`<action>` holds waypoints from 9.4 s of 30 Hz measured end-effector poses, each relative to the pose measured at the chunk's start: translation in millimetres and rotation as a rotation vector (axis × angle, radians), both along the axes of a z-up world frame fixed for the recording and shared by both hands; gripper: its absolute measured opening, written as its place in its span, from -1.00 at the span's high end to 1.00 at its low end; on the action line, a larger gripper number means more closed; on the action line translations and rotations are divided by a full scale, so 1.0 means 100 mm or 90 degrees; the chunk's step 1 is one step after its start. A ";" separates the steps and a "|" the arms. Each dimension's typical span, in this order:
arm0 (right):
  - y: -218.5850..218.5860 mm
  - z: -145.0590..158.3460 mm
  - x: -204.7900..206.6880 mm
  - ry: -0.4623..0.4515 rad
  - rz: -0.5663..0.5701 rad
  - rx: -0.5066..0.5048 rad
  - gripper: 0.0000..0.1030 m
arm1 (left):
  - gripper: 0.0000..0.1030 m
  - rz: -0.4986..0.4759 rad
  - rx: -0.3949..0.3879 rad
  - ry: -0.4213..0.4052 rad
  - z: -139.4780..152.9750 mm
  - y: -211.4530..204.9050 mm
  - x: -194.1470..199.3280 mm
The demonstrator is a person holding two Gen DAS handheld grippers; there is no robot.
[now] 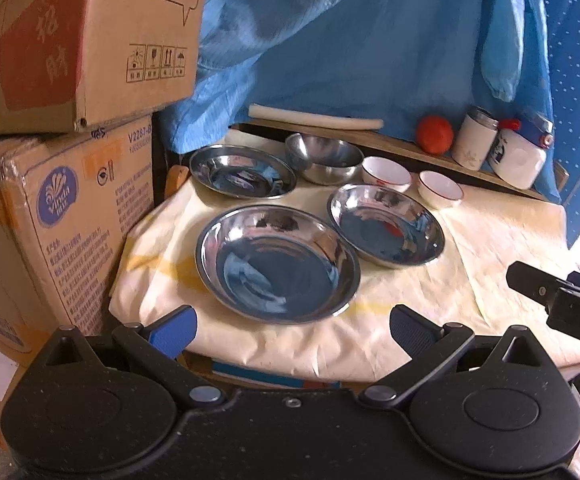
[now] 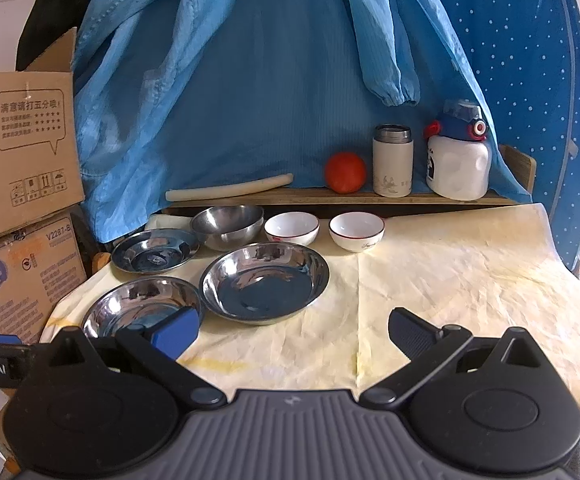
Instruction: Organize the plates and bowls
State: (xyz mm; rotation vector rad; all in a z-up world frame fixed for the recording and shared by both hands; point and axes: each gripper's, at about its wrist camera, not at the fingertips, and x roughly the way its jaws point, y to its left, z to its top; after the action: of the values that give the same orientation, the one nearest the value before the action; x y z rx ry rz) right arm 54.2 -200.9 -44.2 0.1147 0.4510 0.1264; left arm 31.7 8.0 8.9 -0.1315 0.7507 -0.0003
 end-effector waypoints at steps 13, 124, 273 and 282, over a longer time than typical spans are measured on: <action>-0.21 0.04 0.90 0.017 0.135 -0.013 -0.99 | -0.98 0.144 -0.008 0.046 -0.09 -0.08 0.64; -0.05 0.16 2.40 0.154 0.276 0.000 0.74 | 0.80 0.097 -0.083 0.157 -0.17 -0.20 1.82; 2.68 -0.44 3.51 0.214 0.673 -0.422 -0.18 | 0.52 0.411 -0.270 0.023 -0.76 0.77 1.96; 2.69 -0.38 3.62 0.222 0.645 -0.400 0.34 | 0.69 0.406 -0.276 0.030 -0.77 0.76 1.96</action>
State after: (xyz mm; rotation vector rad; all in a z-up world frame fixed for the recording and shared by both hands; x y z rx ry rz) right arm 416.6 68.5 -82.1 -0.7350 0.8463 0.9582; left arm 228.1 83.8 -68.6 -0.7817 0.7209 0.4495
